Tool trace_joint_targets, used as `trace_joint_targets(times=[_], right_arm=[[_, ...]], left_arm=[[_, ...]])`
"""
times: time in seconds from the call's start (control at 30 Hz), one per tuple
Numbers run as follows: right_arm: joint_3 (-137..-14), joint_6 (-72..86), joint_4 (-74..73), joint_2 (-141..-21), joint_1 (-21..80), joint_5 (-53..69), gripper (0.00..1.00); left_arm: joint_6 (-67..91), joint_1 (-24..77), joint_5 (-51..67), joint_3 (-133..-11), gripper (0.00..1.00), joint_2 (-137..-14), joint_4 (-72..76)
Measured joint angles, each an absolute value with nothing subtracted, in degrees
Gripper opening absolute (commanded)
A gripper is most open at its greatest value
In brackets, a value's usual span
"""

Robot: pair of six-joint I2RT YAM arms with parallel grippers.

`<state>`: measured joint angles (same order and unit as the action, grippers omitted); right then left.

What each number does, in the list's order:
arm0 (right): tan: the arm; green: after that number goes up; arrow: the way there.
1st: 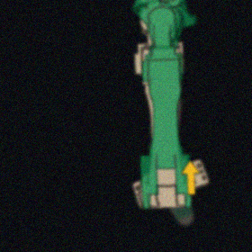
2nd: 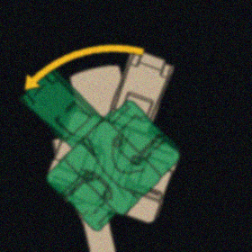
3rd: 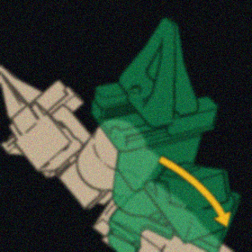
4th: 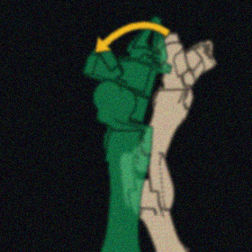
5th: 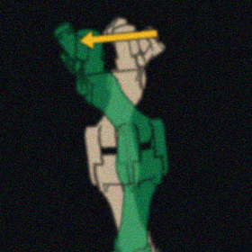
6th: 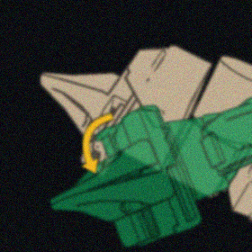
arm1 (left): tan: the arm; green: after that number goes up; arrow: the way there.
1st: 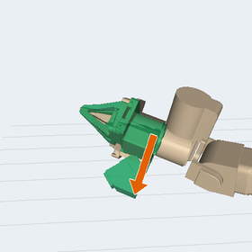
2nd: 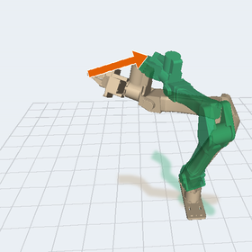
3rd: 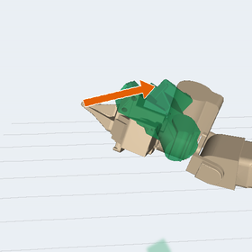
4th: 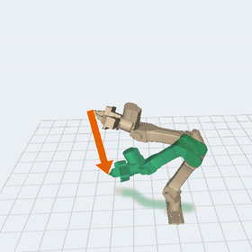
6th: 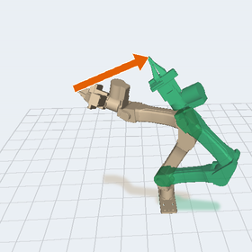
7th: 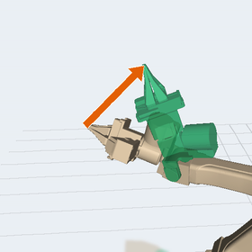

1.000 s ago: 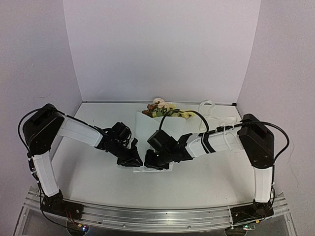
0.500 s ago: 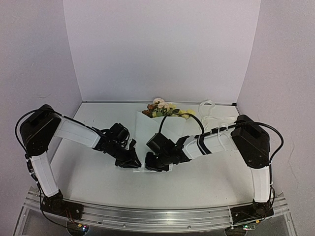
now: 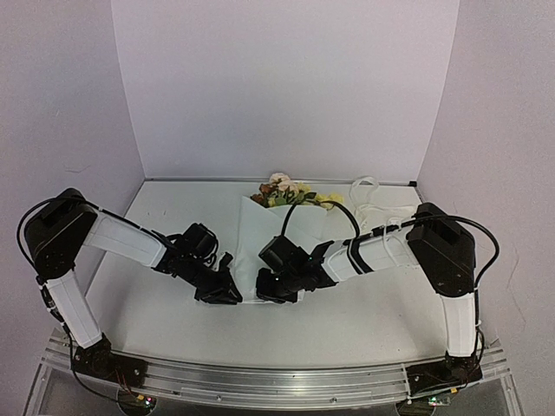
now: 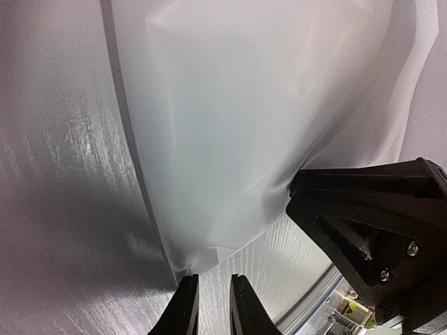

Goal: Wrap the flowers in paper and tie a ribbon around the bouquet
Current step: Press the fold line of the folded wrapping paper.

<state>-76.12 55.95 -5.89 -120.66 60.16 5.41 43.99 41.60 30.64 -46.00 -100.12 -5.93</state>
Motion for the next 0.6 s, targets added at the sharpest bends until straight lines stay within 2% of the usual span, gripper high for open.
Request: trace_joint_targets(times=[0.3, 0.6], right_arm=[[-76.12, 55.96, -5.91, -120.66, 60.16, 5.41, 0.13], [-76.14, 55.94, -5.93, -120.68, 60.16, 5.45, 0.13]], left_arm=[[45.50, 38.22, 33.65, -46.02, 0.19, -97.78, -4.51], [48.17, 37.39, 39.41, -44.62, 0.19, -99.07, 4.67]])
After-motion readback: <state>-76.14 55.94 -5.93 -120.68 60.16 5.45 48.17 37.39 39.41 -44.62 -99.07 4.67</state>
